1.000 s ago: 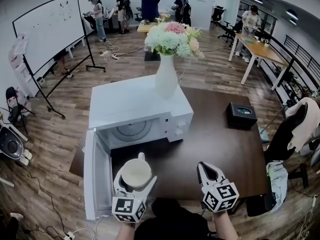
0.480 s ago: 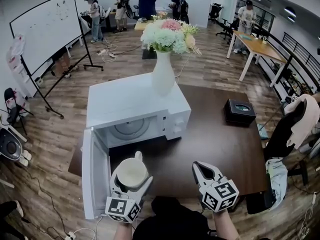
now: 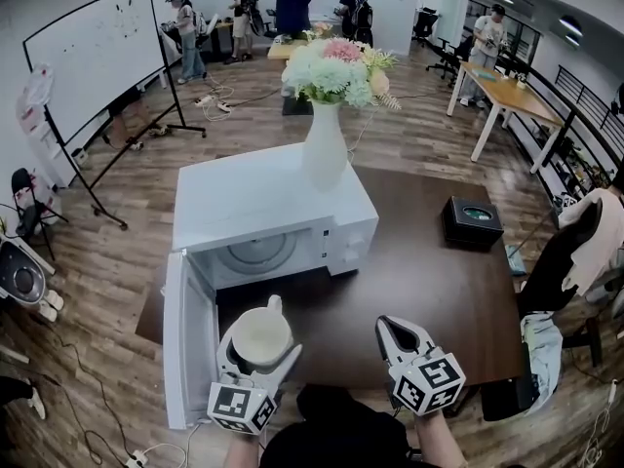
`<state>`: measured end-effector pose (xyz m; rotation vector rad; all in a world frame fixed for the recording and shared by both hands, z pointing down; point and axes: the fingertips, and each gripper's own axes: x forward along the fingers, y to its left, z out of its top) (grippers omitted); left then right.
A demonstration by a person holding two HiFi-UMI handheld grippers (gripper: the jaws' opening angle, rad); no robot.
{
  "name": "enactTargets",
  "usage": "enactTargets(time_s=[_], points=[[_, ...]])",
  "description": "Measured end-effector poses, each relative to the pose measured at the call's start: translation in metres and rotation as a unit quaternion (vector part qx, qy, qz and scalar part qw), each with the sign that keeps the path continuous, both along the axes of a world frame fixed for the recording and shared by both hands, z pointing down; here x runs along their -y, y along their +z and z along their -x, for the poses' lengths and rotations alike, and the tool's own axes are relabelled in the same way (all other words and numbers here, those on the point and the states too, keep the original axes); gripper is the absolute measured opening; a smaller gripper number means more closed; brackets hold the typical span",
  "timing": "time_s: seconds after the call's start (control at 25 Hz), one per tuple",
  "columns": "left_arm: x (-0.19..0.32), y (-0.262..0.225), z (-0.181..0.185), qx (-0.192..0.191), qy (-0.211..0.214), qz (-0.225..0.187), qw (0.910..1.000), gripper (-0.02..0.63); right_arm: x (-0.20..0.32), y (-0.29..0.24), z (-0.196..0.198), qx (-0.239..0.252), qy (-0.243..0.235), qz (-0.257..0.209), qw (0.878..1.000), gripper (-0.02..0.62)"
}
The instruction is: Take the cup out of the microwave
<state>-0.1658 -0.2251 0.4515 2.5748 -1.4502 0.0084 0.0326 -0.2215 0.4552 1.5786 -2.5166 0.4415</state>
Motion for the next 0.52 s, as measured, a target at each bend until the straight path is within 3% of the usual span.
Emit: enactTargets(time_s=[0.52], points=[[0.015,0.006,0.000,-0.001,-0.002,0.005,1.0000,0.499,0.009,0.013,0.005,0.022,-0.004,0.019,1.000,-0.006]])
